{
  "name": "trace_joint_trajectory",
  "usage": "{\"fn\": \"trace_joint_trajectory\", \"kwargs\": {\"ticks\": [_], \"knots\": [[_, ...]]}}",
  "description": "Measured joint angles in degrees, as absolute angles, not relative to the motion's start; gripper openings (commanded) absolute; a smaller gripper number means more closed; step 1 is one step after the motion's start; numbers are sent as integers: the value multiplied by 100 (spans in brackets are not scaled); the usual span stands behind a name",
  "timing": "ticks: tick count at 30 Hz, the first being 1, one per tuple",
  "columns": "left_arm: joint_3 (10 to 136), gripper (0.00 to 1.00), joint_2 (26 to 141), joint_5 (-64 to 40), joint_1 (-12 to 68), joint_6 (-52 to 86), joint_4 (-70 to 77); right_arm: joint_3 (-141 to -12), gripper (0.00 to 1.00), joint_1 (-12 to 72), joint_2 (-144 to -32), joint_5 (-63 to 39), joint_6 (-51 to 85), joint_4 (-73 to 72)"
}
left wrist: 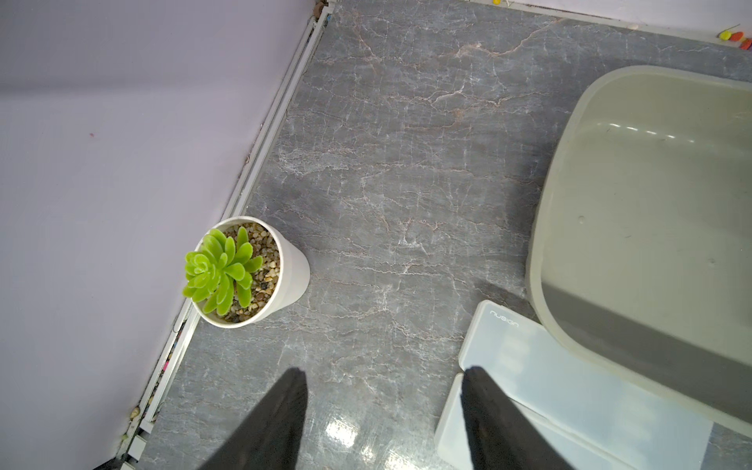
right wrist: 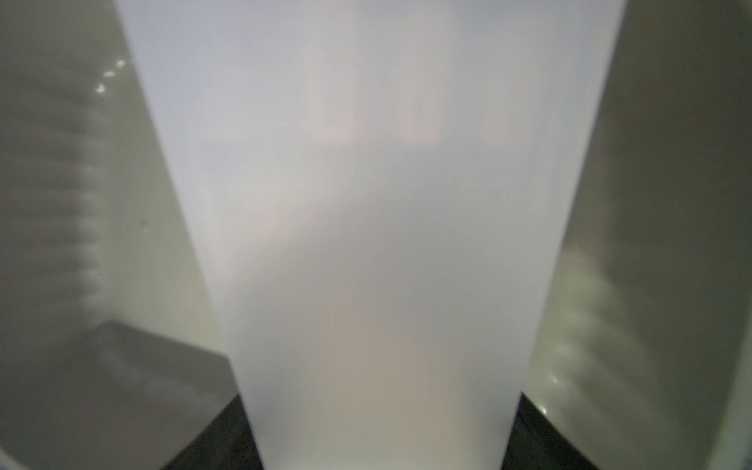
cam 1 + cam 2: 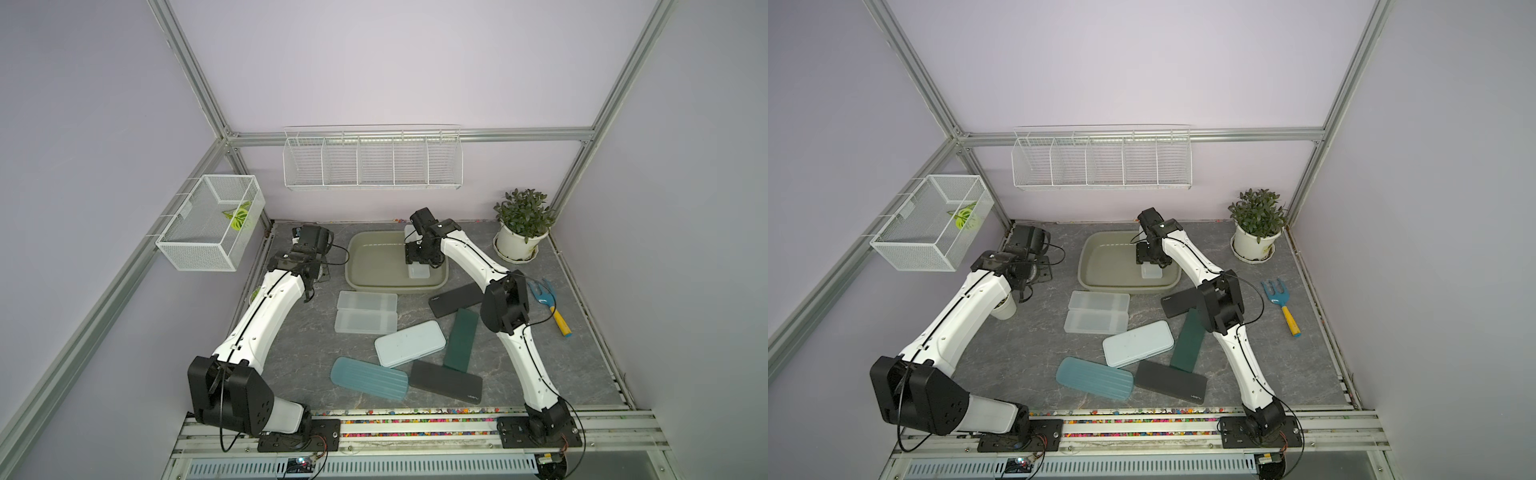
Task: Put the pencil case into the storage box
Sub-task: Place the pencil case at the storage box.
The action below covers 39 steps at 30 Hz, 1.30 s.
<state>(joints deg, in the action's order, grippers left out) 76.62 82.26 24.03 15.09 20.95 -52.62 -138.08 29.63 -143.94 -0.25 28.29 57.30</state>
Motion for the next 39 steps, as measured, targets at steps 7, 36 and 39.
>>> {"fn": "trace_joint_trajectory", "kwargs": {"ticks": [7, 36, 39], "knots": [[7535, 66, 8193, 2405, 1498, 2095, -5299, -13791, 62, 2958, -14543, 110, 3011, 6230], [6405, 65, 7824, 416, 2274, 1313, -5382, -10532, 90, 2875, -10608, 460, 2359, 5384], [6309, 66, 7599, 169, 2405, 1337, -5468, -9284, 90, 2965, -9924, 375, 1905, 5076]]}}
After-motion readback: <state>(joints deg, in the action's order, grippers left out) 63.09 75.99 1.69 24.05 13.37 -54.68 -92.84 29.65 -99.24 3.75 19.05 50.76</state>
